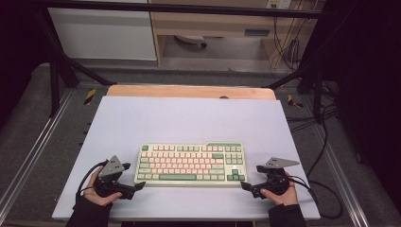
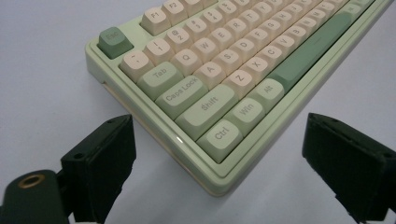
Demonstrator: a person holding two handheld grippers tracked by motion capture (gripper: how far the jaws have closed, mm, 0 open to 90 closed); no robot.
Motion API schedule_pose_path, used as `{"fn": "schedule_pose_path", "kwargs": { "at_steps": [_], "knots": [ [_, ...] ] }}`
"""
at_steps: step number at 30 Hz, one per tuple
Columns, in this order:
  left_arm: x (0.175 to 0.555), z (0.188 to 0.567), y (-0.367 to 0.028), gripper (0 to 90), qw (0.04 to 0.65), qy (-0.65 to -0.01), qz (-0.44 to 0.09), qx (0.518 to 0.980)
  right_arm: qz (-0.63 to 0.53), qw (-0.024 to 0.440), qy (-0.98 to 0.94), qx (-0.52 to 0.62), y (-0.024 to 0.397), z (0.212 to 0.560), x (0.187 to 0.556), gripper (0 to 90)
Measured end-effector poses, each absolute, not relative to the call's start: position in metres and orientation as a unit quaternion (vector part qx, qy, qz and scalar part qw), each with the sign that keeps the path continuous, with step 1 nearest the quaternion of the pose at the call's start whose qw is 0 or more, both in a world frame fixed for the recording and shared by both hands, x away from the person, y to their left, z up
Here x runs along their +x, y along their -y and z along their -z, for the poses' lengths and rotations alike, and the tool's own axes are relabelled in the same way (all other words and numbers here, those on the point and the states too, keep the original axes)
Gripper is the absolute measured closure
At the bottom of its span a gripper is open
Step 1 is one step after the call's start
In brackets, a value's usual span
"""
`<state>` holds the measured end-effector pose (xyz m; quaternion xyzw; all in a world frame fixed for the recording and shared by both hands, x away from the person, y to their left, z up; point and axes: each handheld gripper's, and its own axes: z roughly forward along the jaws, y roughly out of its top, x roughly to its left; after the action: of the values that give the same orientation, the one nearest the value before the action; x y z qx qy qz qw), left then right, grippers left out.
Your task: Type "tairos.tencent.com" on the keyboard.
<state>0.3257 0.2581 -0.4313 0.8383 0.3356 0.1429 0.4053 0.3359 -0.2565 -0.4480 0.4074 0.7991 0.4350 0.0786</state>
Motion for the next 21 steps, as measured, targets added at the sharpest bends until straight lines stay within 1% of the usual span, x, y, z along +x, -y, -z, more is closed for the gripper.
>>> {"fn": "schedule_pose_path", "kwargs": {
  "at_steps": [3,8,9,12,17,21],
  "knots": [
    [0.326,0.429,-0.256,10.7,0.406,-0.337,-0.145,0.837,-0.435,0.079,-0.799,0.407,0.257,0.448,0.336,0.5],
    [0.325,0.425,-0.253,16.2,0.408,-0.339,-0.147,0.835,-0.434,0.080,-0.800,0.407,0.257,0.448,0.336,0.5],
    [0.325,0.424,-0.252,16.2,0.411,-0.339,-0.148,0.833,-0.434,0.080,-0.800,0.407,0.257,0.448,0.336,0.5],
    [0.324,0.421,-0.250,20.6,0.414,-0.340,-0.148,0.831,-0.433,0.081,-0.801,0.406,0.256,0.449,0.336,0.5],
    [0.326,0.417,-0.246,32.3,0.420,-0.343,-0.149,0.827,-0.432,0.080,-0.801,0.407,0.256,0.449,0.336,0.5],
    [0.326,0.416,-0.241,37.5,0.419,-0.340,-0.151,0.828,-0.432,0.080,-0.801,0.408,0.256,0.449,0.336,0.5]
  ]
}}
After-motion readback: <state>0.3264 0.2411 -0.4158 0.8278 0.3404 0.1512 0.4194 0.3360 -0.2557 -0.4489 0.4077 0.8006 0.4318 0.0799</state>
